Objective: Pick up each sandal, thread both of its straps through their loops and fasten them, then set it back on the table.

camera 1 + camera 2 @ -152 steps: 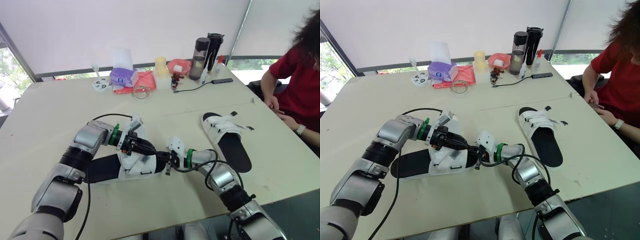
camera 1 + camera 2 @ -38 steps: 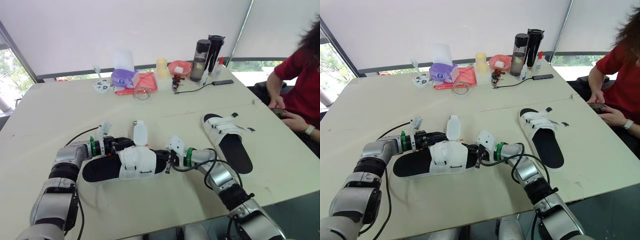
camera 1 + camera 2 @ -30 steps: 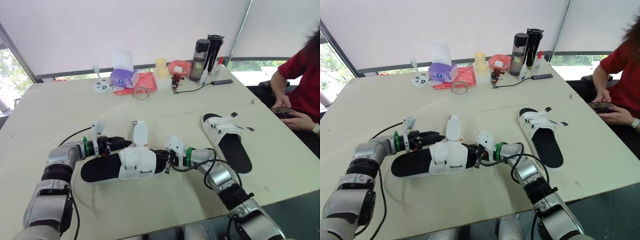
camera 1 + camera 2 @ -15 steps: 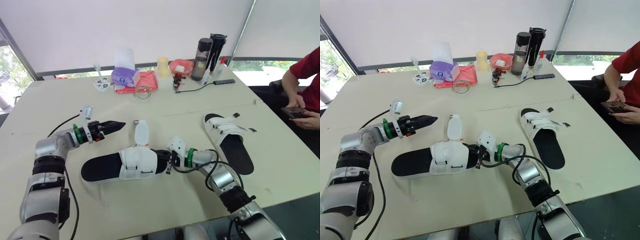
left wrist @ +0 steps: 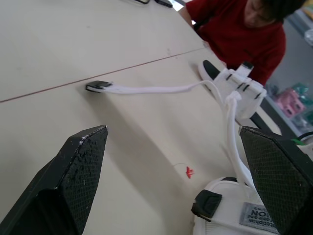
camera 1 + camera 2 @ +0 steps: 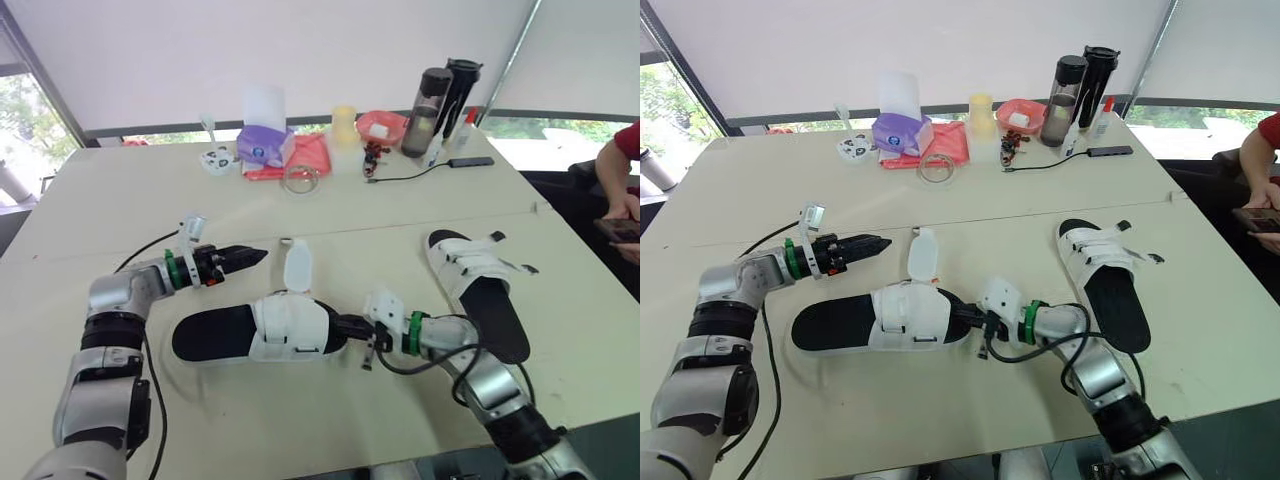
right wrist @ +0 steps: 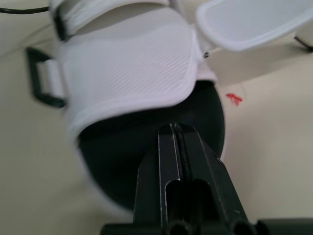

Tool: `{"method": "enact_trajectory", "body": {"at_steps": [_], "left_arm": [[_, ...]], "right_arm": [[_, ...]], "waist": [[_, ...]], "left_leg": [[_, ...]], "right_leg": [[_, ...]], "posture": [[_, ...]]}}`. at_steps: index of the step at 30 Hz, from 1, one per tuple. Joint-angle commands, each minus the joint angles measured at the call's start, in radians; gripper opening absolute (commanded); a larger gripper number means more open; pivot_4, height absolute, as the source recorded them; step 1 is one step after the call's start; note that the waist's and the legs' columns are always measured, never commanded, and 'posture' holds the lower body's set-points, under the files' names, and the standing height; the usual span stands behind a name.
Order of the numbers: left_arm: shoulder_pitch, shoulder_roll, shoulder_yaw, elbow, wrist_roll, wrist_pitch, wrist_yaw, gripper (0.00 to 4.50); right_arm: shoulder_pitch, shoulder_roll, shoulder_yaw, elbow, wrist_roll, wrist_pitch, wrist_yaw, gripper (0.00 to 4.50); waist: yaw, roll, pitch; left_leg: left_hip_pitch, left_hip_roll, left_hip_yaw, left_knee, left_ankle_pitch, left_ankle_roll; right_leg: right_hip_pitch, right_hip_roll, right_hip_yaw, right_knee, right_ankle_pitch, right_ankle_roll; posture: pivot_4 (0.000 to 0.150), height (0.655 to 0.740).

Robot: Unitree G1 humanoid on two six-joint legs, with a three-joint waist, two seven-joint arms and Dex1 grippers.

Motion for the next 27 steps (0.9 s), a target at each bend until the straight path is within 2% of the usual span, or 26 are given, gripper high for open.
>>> {"method": "enact_trajectory", "body": {"at_steps": [1,10,16,21,24,27], "left_arm": [[-0.024,-0.016,-0.022,-0.035,-0.017,0.008,-0.021,4.45],[-0.102,-0.107,-0.044,0.034,-0.025,0.036,-0.025,4.45],[-0.250,-0.186,-0.005,0.332,0.023,-0.059,0.093,4.45],[-0.324,-0.212,0.017,0.486,0.042,-0.125,0.096,4.45],[-0.347,-0.216,0.038,0.531,0.040,-0.137,0.092,3.56],[-0.356,-0.214,0.061,0.545,0.032,-0.138,0.077,2.06]], "right_arm": [[0.048,-0.041,0.020,-0.056,0.023,0.080,0.043,0.00],[0.030,-0.005,0.083,0.003,-0.031,0.063,0.033,0.00],[0.003,0.023,0.102,0.075,-0.056,0.028,0.032,0.00],[-0.007,0.035,0.106,0.104,-0.071,0.011,0.025,0.00],[-0.007,0.040,0.102,0.114,-0.077,0.006,0.016,0.00],[-0.002,0.043,0.101,0.111,-0.078,0.008,0.011,0.00]], "waist": [[-0.002,-0.001,0.002],[-0.015,-0.002,0.003],[-0.014,-0.003,0.003],[-0.022,-0.003,0.003],[-0.027,-0.003,0.003],[-0.034,-0.003,0.003]], "left_leg": [[0.000,0.000,0.000,0.001,0.000,0.001],[0.000,0.001,0.000,0.007,-0.001,0.001],[0.002,0.004,0.000,0.011,-0.001,0.001],[0.004,0.005,0.000,0.012,-0.001,0.001],[0.004,0.005,0.000,0.013,-0.001,0.001],[0.004,0.005,0.000,0.013,-0.001,0.001]], "right_leg": [[0.000,-0.001,0.000,0.000,0.000,0.000],[0.001,0.000,-0.002,0.003,-0.001,0.002],[0.003,0.005,-0.002,0.008,-0.001,0.002],[0.002,0.005,-0.002,0.013,-0.001,0.003],[0.002,0.005,-0.002,0.014,-0.001,0.002],[0.002,0.005,-0.002,0.014,-0.001,0.002]], "posture": [[0.150,0.7400],[0.150,0.7400],[0.150,0.7400],[0.150,0.7400],[0.150,0.7400],[0.150,0.7400]]}}
